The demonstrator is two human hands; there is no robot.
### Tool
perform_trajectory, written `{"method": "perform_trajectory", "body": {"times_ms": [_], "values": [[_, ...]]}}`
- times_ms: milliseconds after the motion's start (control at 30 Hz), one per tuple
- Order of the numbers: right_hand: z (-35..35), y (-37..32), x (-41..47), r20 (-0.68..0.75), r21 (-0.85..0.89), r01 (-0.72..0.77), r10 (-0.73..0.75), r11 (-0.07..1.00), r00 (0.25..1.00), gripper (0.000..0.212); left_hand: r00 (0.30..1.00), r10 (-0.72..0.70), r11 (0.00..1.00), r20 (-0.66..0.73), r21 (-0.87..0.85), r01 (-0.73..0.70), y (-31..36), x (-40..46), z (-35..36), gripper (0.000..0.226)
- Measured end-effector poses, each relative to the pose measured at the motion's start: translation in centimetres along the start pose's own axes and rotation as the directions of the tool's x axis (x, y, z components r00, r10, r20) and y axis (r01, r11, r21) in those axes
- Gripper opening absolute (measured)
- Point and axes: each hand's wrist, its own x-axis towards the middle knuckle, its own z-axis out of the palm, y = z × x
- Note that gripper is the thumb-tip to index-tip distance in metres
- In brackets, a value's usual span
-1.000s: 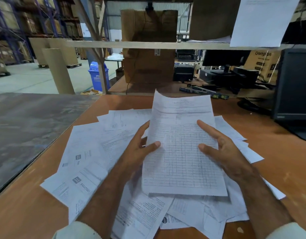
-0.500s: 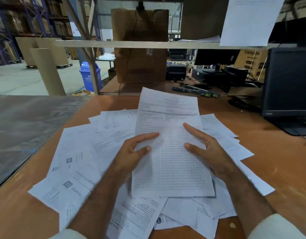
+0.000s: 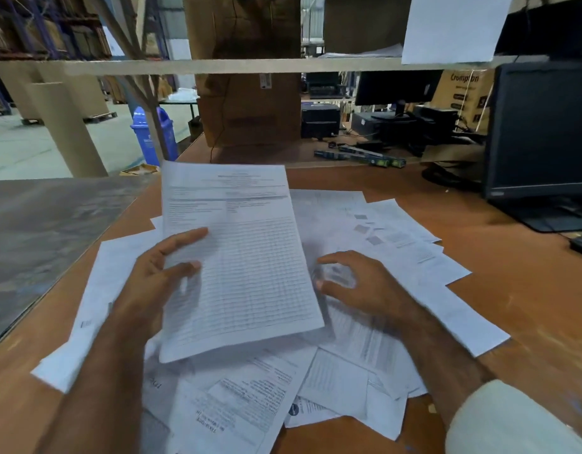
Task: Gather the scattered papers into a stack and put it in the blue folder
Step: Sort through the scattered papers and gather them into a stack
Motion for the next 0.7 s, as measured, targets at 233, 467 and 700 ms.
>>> {"method": "perform_trajectory", "body": {"times_ms": [233, 467, 700], "values": [[1.1, -1.7, -1.0, 0.309, -0.322, 0.061, 0.044, 0.945, 0.95, 0.074, 0.987, 0.002, 1.0, -0.16, -0.007, -0.003, 0.3, -0.3, -4.5, 0.049], [-0.2, -0.7, -1.8, 0.135, -0.498, -0.17, 0.269, 0.85, 0.954, 0.077, 0.991, -0.093, 0.995, -0.096, 0.032, 0.097, -0.9, -0.1, -3.7, 0.049], [-1.3, -0.2, -1.4, -0.117, -0.388, -0.285, 0.26, 0.876, 0.959, 0.073, 0.993, -0.119, 0.99, 0.007, 0.081, 0.118, -1.4, 0.1, -1.5, 0.046]]}}
